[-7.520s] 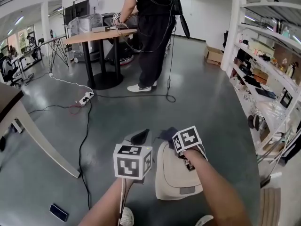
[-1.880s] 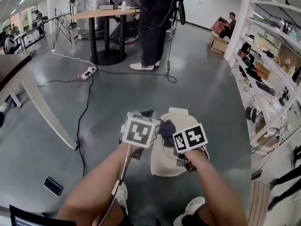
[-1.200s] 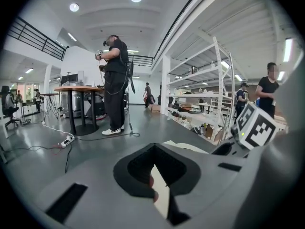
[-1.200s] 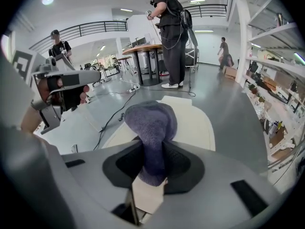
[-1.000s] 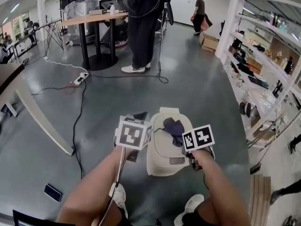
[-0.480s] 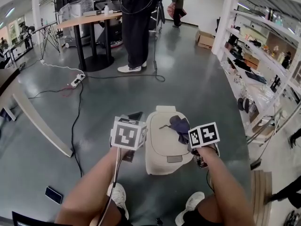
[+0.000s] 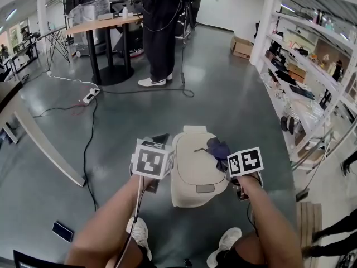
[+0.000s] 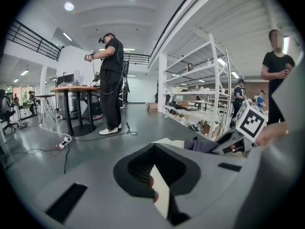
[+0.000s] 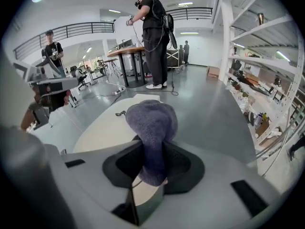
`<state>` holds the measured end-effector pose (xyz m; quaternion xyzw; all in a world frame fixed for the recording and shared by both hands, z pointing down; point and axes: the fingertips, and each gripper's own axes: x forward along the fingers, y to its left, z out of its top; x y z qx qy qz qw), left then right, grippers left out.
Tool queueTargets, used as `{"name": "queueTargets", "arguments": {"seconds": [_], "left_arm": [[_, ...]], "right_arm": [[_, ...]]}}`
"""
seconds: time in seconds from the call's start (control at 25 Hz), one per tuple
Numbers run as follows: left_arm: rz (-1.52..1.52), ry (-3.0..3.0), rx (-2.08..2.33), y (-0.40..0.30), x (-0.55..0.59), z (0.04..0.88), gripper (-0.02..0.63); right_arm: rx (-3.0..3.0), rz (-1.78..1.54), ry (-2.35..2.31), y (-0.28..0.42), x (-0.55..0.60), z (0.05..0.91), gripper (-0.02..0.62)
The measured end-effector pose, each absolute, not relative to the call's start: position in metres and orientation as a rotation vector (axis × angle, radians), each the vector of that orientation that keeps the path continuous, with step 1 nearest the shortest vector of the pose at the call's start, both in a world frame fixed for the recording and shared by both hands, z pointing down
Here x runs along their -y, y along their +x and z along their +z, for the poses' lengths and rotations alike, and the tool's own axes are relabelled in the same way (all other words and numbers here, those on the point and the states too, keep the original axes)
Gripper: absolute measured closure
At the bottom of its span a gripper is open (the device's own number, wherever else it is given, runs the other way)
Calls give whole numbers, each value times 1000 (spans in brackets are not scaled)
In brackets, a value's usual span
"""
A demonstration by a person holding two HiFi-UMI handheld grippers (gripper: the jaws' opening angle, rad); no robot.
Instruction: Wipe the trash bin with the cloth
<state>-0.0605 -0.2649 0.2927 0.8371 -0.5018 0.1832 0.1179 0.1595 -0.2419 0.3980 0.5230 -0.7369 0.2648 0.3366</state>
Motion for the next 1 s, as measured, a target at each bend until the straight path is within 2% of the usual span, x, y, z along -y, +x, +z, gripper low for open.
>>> {"name": "queueTargets", "arguments": {"seconds": [0.28, 0.6, 1.0], "left_arm": [[501, 2467, 1487, -65, 254, 277, 607], [411, 2445, 1510, -80, 229, 260, 607], [409, 2449, 1513, -99, 207, 258, 607]], "right_arm": [[2098, 709, 1253, 94, 213, 367, 492], [2136, 653, 1096, 13, 165, 370, 492], [2079, 605, 1084, -1, 145, 401, 492]]}}
